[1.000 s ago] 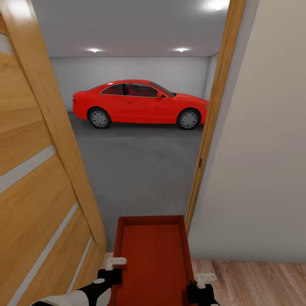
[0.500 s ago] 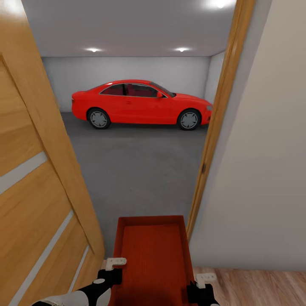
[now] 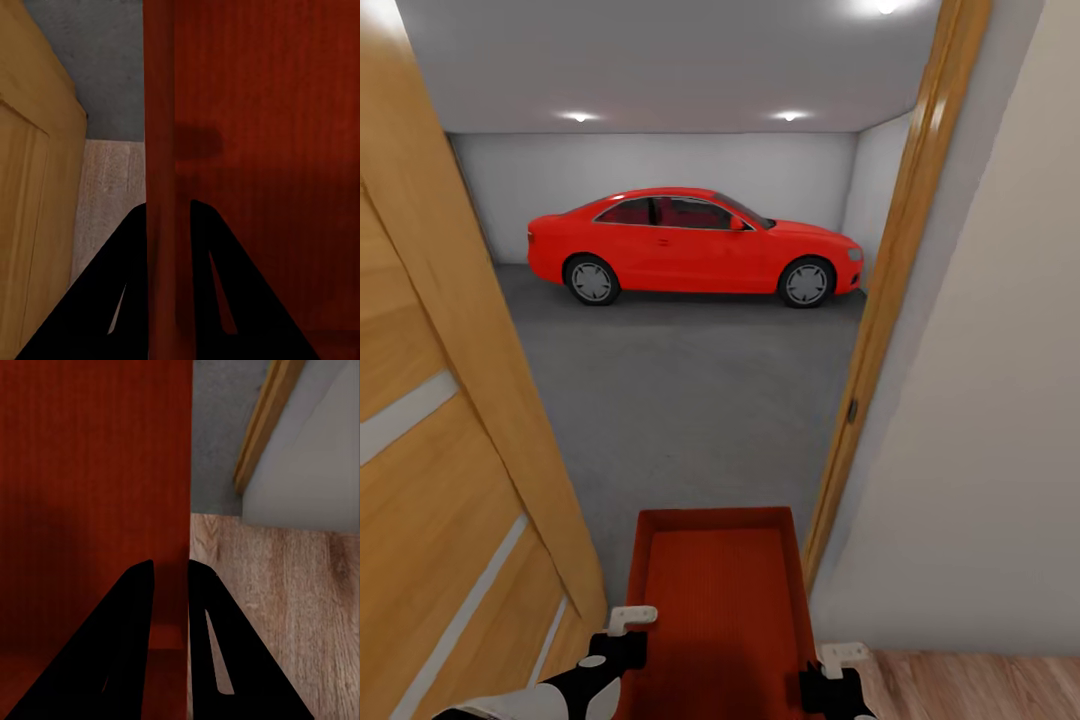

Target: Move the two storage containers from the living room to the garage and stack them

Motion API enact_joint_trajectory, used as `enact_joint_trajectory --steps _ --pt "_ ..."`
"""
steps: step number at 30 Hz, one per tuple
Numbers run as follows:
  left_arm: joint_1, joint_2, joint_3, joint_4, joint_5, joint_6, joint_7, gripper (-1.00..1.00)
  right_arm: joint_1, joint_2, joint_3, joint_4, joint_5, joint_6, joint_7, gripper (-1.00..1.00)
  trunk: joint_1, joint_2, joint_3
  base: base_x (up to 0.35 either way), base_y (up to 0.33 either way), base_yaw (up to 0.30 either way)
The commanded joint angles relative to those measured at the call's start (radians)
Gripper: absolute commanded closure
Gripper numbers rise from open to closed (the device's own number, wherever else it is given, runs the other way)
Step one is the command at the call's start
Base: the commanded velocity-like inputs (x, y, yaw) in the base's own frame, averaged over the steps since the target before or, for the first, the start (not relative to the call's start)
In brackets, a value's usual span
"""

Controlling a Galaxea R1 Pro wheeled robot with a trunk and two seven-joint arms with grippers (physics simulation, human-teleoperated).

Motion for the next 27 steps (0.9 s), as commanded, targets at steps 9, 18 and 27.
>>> enact_joint_trajectory --steps 9,18,27 --pt "-0.004 0.012 0.021 0.002 -0.007 -0.006 0.004 1.0 0.0 -0.015 0.024 0.01 0.027 -0.003 0.019 1.0 0.001 -0.002 -0.002 0.03 0.012 0.0" --pt "-0.004 0.012 0.021 0.002 -0.007 -0.005 0.004 1.0 0.0 -0.015 0.024 0.01 0.027 -0.003 0.019 1.0 0.001 -0.002 -0.002 0.179 0.077 0.0" --pt "-0.004 0.012 0.021 0.002 -0.007 -0.005 0.007 1.0 0.0 -0.015 0.024 0.01 0.027 -0.003 0.019 1.0 0.001 -0.002 -0.002 0.109 0.006 0.0"
